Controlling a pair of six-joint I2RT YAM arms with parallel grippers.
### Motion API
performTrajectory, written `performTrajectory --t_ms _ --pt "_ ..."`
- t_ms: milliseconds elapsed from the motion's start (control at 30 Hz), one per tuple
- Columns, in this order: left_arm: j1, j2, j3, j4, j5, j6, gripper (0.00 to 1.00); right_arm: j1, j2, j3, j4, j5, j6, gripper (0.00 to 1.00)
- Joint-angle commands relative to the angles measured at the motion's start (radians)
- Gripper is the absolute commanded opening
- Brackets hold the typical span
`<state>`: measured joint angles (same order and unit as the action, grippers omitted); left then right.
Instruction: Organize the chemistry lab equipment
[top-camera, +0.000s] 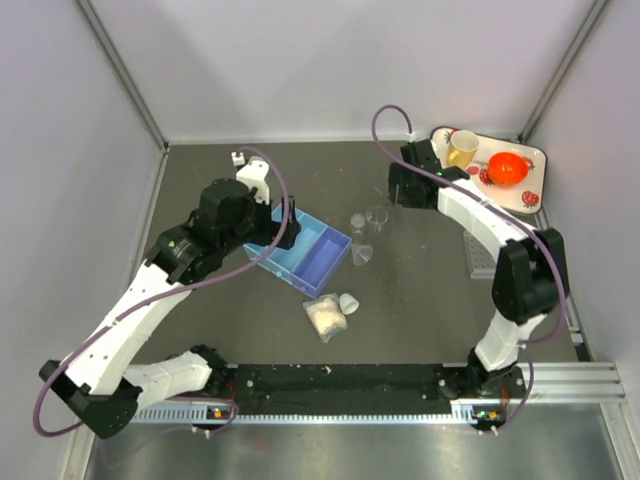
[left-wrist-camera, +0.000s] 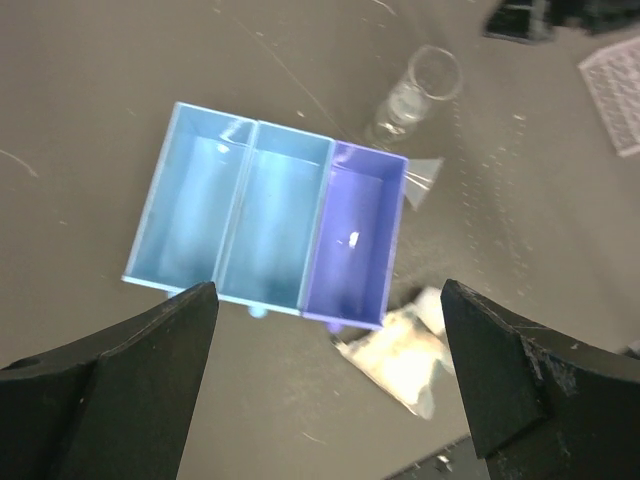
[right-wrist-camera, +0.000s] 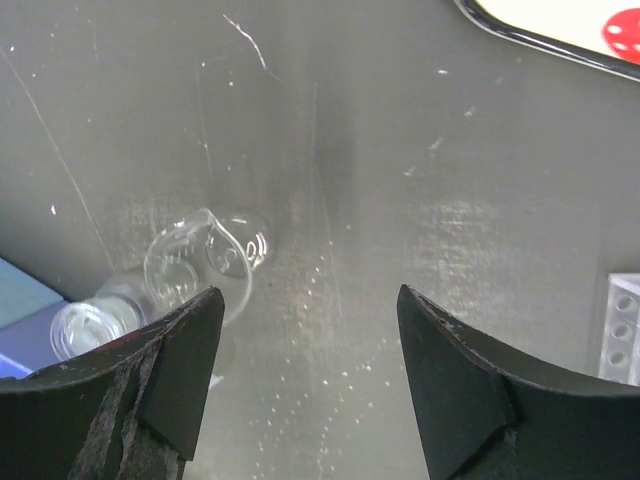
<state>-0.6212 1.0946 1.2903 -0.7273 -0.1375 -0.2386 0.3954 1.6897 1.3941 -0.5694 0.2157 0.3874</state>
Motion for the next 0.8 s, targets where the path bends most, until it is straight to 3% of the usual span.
performTrajectory --t_ms 0,267,600,700,733,767 --pt "0.003 -0.103 -0.069 0.014 0.168 -0.122 0.99 -0.007 0.096 0.104 0.019 -0.07 0.005 0.7" --pt "0.005 -0.272 -0.177 0.055 0.145 -0.136 0.99 -0.006 0.189 0.134 0.013 -0.114 0.014 0.63" --pt "0.005 -0.251 -0.206 0.058 0.145 -0.102 0.99 0.014 0.291 0.167 0.013 -0.11 0.015 0.5" --pt "0.005 -0.252 -0.218 0.068 0.147 -0.094 0.99 0.016 0.311 0.181 0.009 -0.107 0.018 0.3" --pt "0.005 -0.249 -0.22 0.071 0.145 -0.09 0.99 0.016 0.314 0.184 0.011 -0.105 0.018 0.17" --pt "0.005 -0.245 -0.221 0.071 0.145 -0.088 0.99 0.016 0.318 0.187 0.008 -0.098 0.019 0.11"
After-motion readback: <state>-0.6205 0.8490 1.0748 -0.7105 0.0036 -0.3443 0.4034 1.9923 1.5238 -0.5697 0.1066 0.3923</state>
